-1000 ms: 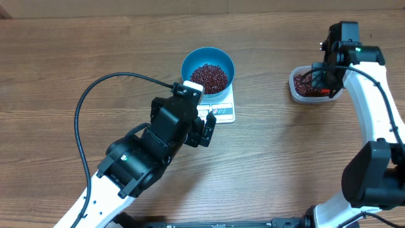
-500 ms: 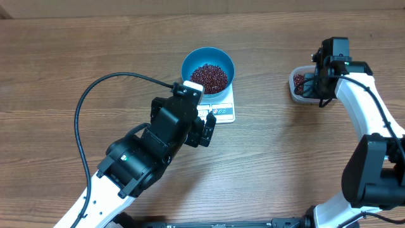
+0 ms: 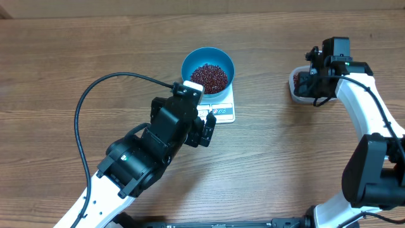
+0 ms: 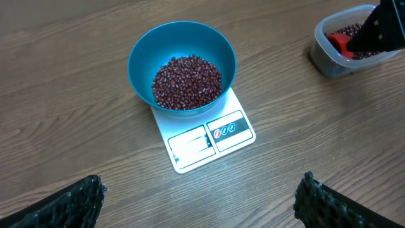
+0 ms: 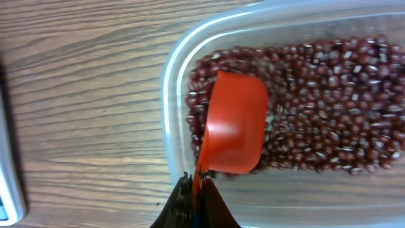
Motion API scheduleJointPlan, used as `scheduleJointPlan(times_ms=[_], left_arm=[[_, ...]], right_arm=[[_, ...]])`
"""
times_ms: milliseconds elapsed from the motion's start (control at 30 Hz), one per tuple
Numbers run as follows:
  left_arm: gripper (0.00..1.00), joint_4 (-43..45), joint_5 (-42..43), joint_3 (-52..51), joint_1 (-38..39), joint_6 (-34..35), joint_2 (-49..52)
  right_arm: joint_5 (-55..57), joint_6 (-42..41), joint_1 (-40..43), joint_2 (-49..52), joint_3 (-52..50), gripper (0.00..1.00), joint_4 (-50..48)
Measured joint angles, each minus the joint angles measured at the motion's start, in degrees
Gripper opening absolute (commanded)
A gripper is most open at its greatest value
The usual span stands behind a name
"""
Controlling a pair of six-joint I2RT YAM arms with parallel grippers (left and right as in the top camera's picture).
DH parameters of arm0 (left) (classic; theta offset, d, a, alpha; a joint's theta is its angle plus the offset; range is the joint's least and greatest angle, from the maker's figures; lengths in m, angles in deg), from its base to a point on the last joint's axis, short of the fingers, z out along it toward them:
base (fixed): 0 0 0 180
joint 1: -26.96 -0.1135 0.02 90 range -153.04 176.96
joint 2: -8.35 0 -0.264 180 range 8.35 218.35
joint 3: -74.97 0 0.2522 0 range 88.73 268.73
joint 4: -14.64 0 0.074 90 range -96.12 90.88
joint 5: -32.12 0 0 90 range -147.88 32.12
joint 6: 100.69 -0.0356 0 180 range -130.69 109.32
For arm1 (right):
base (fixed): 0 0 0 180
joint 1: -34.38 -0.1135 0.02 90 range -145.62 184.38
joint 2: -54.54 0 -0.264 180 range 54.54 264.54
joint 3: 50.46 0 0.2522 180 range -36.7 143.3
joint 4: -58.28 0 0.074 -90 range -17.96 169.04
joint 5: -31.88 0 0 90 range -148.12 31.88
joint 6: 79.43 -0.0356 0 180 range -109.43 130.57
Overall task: Scoop item into bowl and weigh 150g on scale
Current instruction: 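Dip the scoop into the beans in the tub with the right gripper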
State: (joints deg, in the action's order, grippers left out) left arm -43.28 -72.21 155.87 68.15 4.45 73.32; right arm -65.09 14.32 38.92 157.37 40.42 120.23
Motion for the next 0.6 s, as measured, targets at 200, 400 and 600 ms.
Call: scheduleJointPlan(times_ms=[200, 400, 600], left_arm=[[0.99, 0.0, 0.0, 0.0, 0.0, 0.0, 0.0], [0.99, 0.0, 0.0, 0.0, 0.0, 0.0, 0.0], [0.99, 0.0, 0.0, 0.0, 0.0, 0.0, 0.0]], right_arm=[[-1.9, 0.4, 0.4, 0.0, 0.0, 0.04, -0.2], [-2.7, 0.4, 0.5, 0.0, 0.0, 0.04, -0.2], [-3.7, 0.5, 1.6, 0.0, 0.0, 0.04, -0.2]])
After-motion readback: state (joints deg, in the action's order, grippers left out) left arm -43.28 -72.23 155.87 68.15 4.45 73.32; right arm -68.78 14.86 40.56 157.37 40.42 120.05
